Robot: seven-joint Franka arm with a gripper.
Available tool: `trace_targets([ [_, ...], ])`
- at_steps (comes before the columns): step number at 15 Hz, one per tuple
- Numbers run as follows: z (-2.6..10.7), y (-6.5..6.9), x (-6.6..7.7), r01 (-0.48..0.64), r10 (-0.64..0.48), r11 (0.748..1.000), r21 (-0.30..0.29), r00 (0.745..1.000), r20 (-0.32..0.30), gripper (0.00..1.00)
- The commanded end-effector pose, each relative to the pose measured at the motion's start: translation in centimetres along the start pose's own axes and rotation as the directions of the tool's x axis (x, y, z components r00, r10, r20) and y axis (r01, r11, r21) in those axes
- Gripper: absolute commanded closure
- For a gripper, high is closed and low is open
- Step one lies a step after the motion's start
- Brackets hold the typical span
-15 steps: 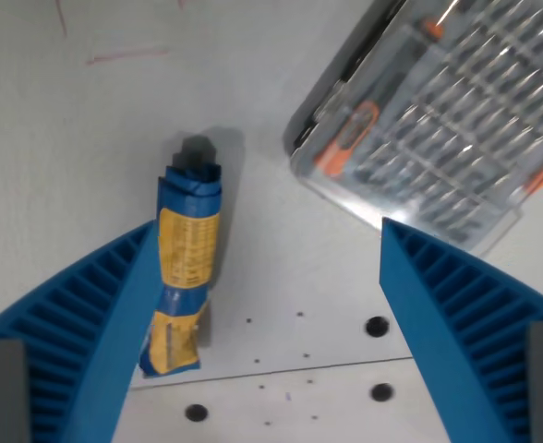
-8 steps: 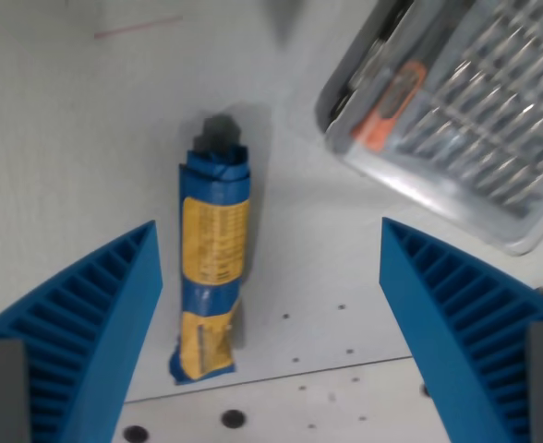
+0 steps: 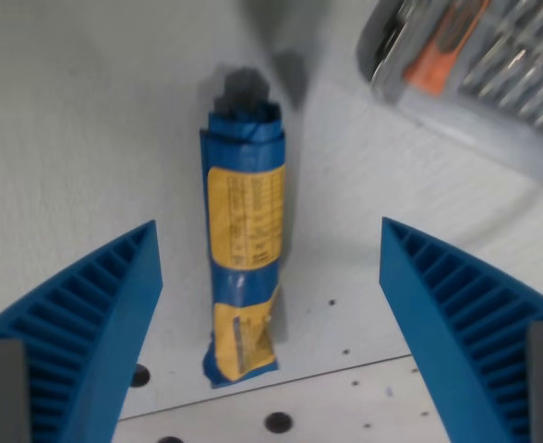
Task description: Move above the blue bag
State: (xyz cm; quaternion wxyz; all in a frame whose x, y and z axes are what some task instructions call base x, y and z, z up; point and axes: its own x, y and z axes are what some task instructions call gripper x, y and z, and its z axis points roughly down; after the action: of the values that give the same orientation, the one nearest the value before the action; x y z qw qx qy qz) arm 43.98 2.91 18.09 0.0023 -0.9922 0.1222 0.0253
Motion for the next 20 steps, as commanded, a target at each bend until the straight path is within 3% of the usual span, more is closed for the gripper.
trace_targets([
  [1,0.9,-0.6,-1.3,-0.119,0.123,0.992,0.047,0.988,-0.095,0.00],
  [10,3.6,-1.6,-3.2,-0.136,0.140,0.989,0.052,0.987,-0.081,0.00],
  [20,4.4,-1.8,-4.1,-0.118,0.122,0.992,0.053,0.989,-0.083,0.00],
])
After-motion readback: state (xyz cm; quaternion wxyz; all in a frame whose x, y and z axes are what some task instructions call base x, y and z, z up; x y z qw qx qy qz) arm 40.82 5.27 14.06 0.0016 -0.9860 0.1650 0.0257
